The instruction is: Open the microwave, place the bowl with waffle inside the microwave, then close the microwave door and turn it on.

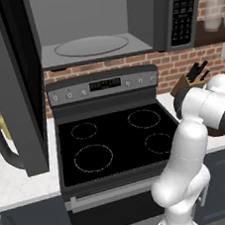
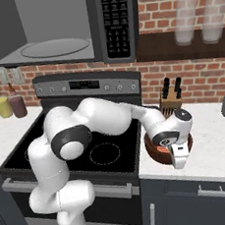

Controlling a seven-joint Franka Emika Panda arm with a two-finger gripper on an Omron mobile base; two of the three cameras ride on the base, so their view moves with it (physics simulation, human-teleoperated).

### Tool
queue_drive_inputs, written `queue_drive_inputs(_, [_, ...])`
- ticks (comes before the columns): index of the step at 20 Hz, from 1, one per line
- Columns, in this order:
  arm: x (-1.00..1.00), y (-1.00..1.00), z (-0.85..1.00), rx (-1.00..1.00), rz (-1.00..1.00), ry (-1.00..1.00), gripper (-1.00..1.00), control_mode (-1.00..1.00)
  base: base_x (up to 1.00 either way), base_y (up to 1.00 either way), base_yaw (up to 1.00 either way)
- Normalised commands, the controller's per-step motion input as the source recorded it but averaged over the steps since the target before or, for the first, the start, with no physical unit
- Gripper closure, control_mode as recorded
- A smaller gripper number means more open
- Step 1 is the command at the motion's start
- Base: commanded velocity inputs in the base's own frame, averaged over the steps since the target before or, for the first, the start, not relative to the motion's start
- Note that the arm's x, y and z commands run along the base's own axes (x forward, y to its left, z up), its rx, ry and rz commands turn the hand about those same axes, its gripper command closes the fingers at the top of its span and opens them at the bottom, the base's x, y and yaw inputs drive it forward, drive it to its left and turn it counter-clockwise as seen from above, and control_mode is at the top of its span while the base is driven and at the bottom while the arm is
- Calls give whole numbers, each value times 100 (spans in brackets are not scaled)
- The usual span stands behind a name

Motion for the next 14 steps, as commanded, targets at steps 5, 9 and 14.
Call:
queue_drive_inputs(5, [0, 0, -33, -1, 0, 9, -100, -100, 0, 0, 0])
queue_drive_inputs(9, [0, 17, -27, -6, 0, 12, -100, -100, 0, 0, 0])
queue_drive_inputs(14, [0, 37, -16, -9, 0, 11, 100, -100, 0, 0, 0])
